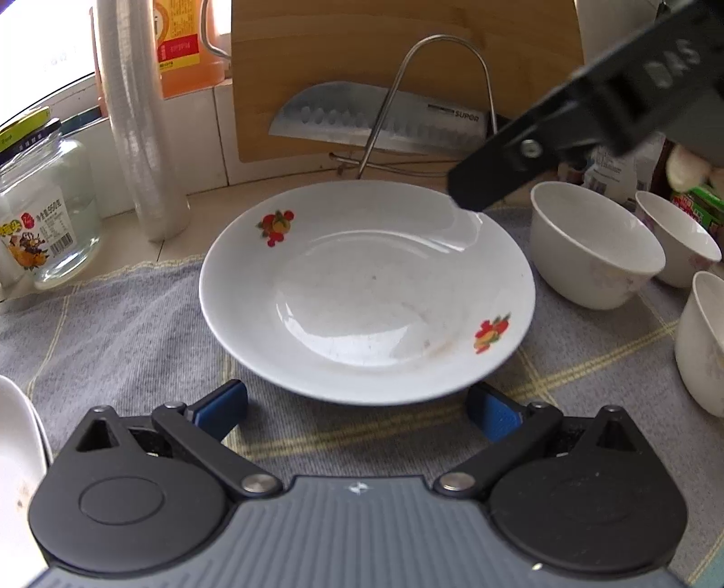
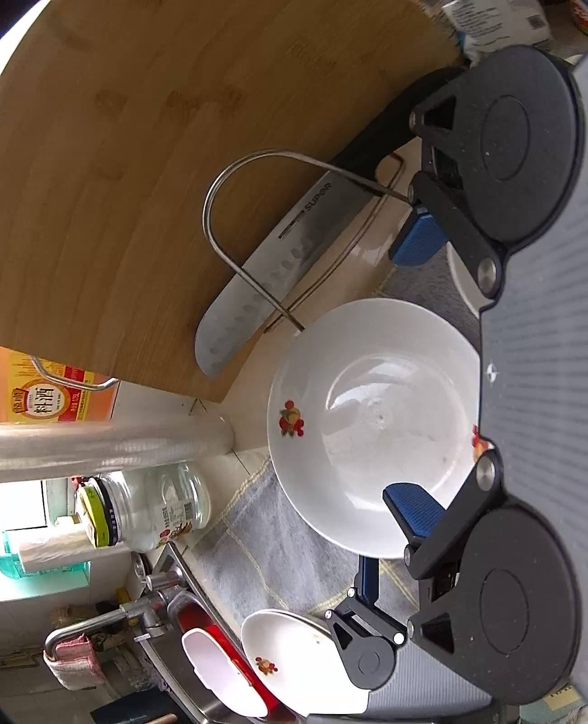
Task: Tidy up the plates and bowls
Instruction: 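Close the right gripper on the rim of the fruit-print plate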
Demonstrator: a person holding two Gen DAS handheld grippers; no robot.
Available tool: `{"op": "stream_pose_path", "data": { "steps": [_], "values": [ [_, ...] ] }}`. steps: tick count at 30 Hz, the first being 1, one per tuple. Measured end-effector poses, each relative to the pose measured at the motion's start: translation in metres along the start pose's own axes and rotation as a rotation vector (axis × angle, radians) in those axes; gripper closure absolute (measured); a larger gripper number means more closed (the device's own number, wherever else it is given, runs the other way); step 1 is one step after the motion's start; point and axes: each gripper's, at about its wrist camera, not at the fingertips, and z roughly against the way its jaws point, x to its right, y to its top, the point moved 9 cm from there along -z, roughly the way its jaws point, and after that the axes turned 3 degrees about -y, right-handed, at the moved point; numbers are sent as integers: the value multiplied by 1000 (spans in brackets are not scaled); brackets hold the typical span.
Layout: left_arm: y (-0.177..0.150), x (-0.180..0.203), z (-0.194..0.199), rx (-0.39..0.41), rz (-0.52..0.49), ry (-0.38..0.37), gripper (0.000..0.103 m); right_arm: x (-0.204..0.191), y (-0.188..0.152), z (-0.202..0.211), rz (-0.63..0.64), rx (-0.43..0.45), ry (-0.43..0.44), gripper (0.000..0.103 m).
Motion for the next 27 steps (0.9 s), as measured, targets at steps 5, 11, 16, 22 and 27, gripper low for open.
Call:
{"op": "stream_pose_path", "data": {
  "steps": [5,11,16,22,27],
  "values": [
    [1,-1,0,16,-9,-6,0,3,8,-15,23,-14,13,0],
    [2,-1,0,3,-20,-18,1,3,14,-32,55,-44,73,0],
    [2,-1,1,19,-30,-21,1,5,17,-46,65,-75,121,0],
    [6,-1,3,36,-39,-28,1,5,20,-63,79,-107,133,0],
    [8,1,1,36,-54,-33,1,1,22,-76,113,-123,122,0]
  ]
}}
